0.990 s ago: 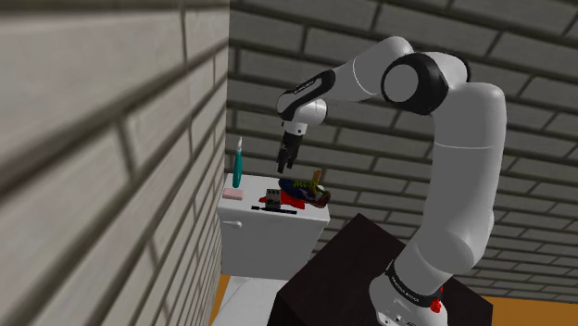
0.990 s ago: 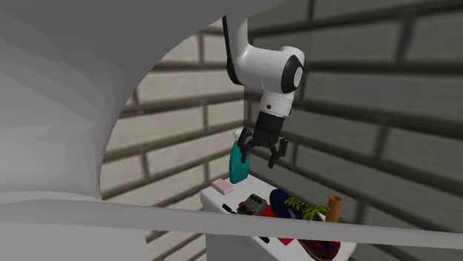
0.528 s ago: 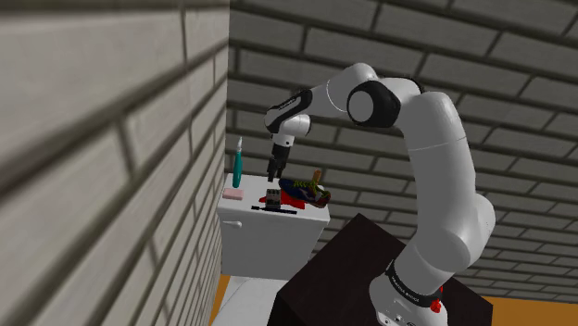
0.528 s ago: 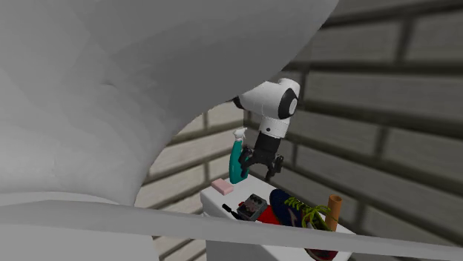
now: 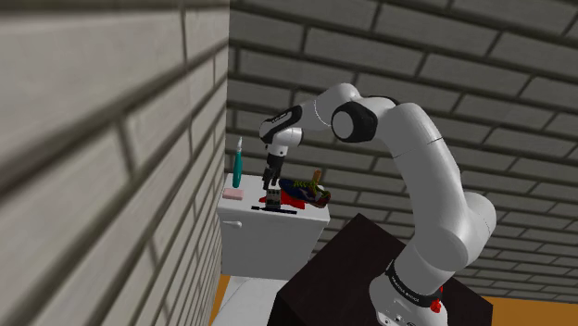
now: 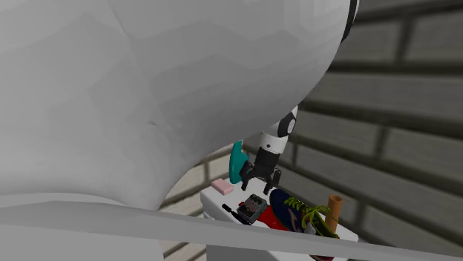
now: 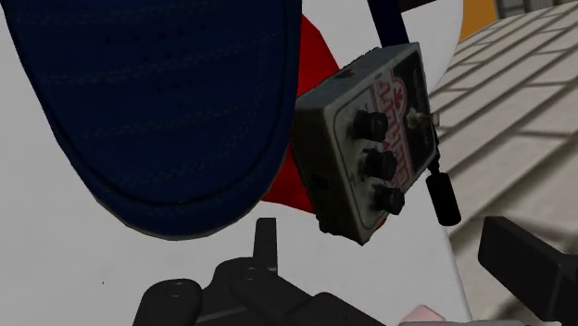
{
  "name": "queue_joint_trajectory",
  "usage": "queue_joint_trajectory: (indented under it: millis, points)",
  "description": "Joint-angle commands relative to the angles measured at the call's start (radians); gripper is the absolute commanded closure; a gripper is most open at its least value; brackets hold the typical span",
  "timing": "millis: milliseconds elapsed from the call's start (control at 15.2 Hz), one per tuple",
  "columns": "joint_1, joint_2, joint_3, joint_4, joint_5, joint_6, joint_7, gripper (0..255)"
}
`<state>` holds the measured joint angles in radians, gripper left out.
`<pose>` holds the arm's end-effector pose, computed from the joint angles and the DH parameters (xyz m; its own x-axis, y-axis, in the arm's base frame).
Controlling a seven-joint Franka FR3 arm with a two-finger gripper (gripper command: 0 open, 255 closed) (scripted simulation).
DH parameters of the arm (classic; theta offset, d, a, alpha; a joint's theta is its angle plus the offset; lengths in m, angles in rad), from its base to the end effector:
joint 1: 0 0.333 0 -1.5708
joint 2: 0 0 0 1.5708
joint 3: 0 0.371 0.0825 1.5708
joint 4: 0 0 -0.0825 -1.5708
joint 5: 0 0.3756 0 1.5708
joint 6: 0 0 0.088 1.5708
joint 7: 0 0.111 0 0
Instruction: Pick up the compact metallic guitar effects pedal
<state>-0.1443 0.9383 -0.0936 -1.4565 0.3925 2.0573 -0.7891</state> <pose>0.7007 -0.1348 0.1357 0.9328 0.3452 -0.1039 0.2849 -0.8824 -0.3744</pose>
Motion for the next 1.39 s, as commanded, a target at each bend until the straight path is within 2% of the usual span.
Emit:
queue_joint_trajectory:
  millis: [0,198,264,858,1320]
  points:
    - [0.0,0.018,0.003,0.005,0.003,0.013,-0.003,0]
    - [-0.001,0.036,0.005,0.015,0.005,0.021,-0.006,0]
    - [-0.002,0.036,0.004,0.013,0.005,0.022,-0.007,255]
    - [-0.001,0.036,0.004,0.015,0.005,0.021,-0.006,255]
    - [0.004,-0.041,-0.004,-0.022,-0.004,-0.018,0.006,255]
